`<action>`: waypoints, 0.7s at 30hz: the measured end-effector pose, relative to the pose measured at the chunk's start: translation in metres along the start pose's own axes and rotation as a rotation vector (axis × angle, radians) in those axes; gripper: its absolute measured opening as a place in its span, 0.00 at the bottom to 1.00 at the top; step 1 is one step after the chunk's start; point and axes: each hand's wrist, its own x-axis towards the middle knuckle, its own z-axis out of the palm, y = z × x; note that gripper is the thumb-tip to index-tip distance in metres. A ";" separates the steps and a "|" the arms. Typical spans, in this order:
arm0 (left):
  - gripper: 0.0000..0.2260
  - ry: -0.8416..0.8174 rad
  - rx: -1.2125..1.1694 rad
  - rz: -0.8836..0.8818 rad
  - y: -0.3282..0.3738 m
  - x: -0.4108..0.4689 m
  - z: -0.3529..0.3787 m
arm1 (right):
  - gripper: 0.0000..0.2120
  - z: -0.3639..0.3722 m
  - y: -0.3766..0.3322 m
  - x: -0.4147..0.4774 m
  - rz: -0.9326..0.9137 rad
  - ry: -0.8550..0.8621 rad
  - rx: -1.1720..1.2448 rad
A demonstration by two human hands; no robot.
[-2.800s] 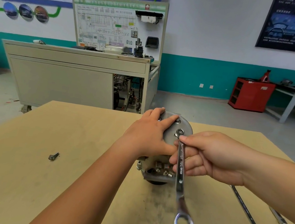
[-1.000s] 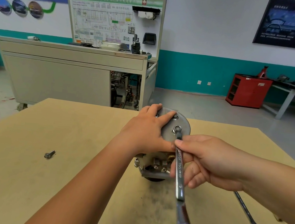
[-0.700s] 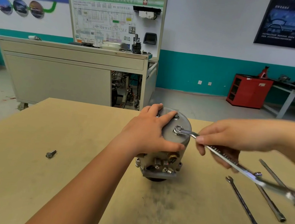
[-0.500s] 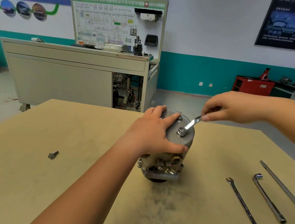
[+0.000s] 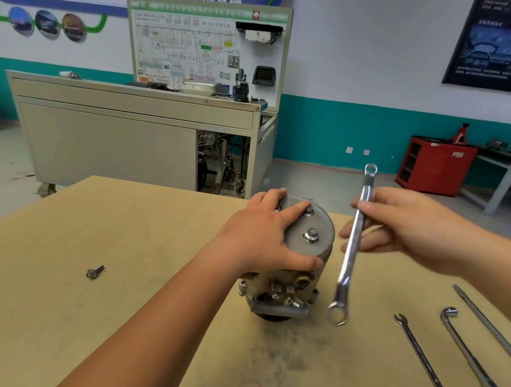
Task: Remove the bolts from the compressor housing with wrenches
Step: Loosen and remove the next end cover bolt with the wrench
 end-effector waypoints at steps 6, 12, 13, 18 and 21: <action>0.41 -0.034 0.015 -0.004 0.003 0.002 -0.001 | 0.10 0.045 0.005 -0.035 0.142 -0.226 0.377; 0.46 -0.039 0.007 -0.024 0.007 -0.001 -0.003 | 0.08 0.052 0.008 -0.037 0.152 -0.185 0.310; 0.46 -0.040 0.002 -0.027 0.007 -0.001 -0.003 | 0.08 0.052 0.008 -0.038 0.139 -0.186 0.310; 0.41 -0.026 0.011 -0.002 0.006 0.000 -0.003 | 0.09 0.057 0.007 -0.040 0.183 -0.238 0.316; 0.39 -0.029 0.019 0.005 0.007 0.001 -0.003 | 0.10 0.059 0.003 -0.037 0.186 -0.233 0.321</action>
